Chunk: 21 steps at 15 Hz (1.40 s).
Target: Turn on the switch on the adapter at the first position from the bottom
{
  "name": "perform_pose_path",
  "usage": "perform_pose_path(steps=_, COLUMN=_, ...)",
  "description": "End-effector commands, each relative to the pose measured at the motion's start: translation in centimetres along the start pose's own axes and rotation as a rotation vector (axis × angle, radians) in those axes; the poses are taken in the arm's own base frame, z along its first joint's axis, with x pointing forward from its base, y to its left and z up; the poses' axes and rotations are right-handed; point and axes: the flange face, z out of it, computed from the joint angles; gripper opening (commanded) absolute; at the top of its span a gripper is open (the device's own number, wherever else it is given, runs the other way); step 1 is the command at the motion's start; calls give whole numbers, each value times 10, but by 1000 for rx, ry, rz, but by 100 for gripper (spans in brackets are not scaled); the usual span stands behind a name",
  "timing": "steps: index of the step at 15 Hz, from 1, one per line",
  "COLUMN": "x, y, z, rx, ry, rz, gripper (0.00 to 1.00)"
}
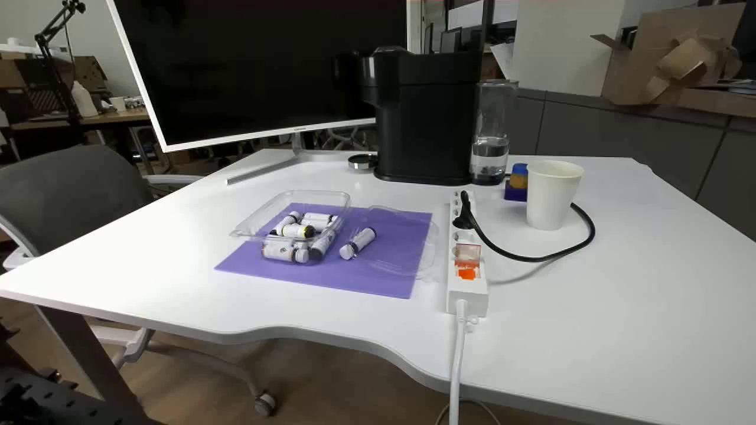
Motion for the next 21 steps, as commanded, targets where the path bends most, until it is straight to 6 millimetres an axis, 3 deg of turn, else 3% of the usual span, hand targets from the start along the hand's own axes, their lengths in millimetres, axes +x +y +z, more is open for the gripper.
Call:
perform_pose_path(steps=1, x=0, y=0, z=-1, rx=0, ry=0, rz=0, gripper=100)
perform_pose_path(steps=14, x=0, y=0, z=-2, rx=0, ry=3, rz=-1, gripper=100)
perform_pose_path(steps=17, x=10, y=24, z=9, rx=-45, ry=29, rz=16, gripper=100)
perform_pose_path(steps=21, x=18, y=87, z=37, rx=-127, ry=31, rz=25, gripper=100)
